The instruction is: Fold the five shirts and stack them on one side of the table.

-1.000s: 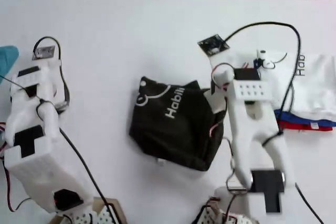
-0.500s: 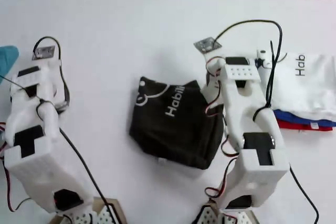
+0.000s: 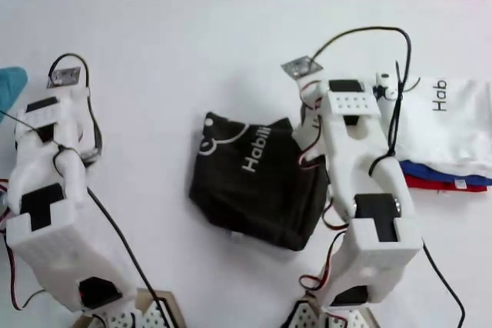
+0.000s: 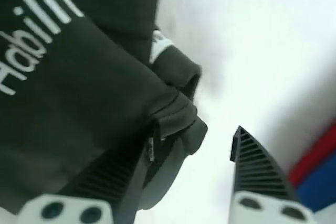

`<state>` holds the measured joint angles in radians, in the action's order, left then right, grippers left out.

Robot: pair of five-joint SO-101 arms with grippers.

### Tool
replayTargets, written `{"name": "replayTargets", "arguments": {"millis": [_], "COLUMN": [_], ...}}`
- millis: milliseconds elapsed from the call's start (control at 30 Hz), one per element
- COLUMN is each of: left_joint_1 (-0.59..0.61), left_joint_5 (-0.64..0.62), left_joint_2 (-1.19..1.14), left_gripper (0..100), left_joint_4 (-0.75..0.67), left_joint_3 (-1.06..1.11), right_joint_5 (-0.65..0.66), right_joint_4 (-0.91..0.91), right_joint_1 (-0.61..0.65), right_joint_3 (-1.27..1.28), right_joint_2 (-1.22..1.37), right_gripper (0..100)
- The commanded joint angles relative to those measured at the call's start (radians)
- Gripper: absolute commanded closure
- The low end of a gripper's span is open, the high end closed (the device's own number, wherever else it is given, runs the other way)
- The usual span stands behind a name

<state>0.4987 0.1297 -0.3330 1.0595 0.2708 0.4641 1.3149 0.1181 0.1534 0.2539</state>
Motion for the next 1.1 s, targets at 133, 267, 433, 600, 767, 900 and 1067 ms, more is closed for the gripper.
{"name": "replayTargets", "arguments": {"millis": [133,267,433,600,767,900,1067], "left_joint_1": [-0.052,-0.052,-0.052,-0.052,-0.052,-0.052,-0.052], "left_joint_5": [-0.006,-0.006,-0.006,-0.006,-0.006,-0.006,-0.006], "left_joint_2": [0.011,0.011,0.011,0.011,0.011,0.011,0.011], "left_gripper": [97,97,97,97,97,97,97], "left_joint_4": [-0.038,-0.038,-0.038,-0.038,-0.038,-0.038,-0.038], "left_joint_3": [-0.004,-0.004,-0.004,-0.004,-0.004,-0.004,-0.004], "right_joint_5": [-0.005,-0.005,0.002,0.003,-0.002,0.003,0.003], "right_joint_4": [0.027,0.024,0.025,0.024,-0.005,-0.028,0.084], "right_joint_1": [0.074,0.070,0.074,0.074,0.061,0.044,0.030], "right_joint_3": [-0.069,-0.066,-0.066,-0.066,-0.071,-0.101,-0.242], "right_joint_2": [0.008,0.008,0.010,0.054,0.137,0.107,0.039], "right_gripper": [77.2,77.2,77.3,90.6,97.7,97.8,97.8]}}
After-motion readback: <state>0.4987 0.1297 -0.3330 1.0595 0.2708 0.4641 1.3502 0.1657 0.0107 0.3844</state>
